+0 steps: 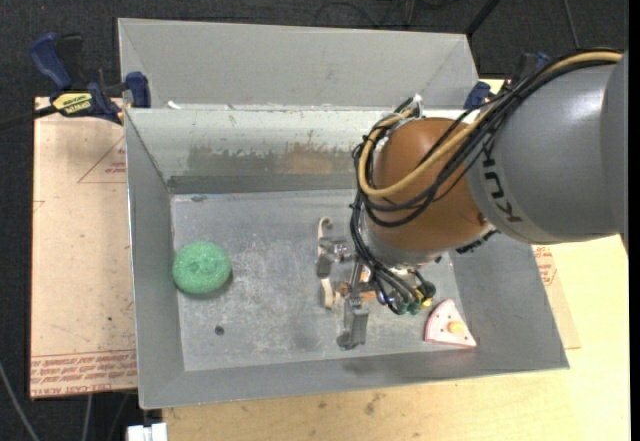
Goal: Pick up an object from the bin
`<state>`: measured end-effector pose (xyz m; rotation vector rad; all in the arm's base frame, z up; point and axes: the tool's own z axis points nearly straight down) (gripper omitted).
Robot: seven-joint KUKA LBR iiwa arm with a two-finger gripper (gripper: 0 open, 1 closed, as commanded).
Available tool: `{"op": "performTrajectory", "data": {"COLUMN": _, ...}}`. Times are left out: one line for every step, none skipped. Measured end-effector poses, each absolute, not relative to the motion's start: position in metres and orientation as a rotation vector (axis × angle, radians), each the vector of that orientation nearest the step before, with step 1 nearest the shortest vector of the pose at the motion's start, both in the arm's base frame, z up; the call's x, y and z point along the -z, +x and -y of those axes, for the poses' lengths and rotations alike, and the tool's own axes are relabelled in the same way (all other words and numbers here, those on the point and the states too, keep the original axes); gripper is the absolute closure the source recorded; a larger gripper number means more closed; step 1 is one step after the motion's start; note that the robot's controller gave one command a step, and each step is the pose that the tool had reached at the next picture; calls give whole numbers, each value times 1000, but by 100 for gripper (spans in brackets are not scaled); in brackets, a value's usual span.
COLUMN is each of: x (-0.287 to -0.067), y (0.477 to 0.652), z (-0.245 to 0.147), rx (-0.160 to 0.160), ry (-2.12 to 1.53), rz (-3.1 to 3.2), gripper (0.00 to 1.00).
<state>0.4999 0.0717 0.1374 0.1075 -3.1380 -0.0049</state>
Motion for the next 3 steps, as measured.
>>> {"op": "performTrajectory", "data": {"x": -142, "y": 509, "z": -24, "rx": 1, "ry": 160, "rz": 3140, "gripper": 0}}
{"op": "performTrajectory", "data": {"x": -151, "y": 551, "z": -20, "rx": 0, "ry": 280, "rz": 3131, "gripper": 0}}
{"op": "performTrajectory", "data": {"x": -133, "y": 545, "z": 0, "rx": 2, "ry": 325, "rz": 3130, "gripper": 0}}
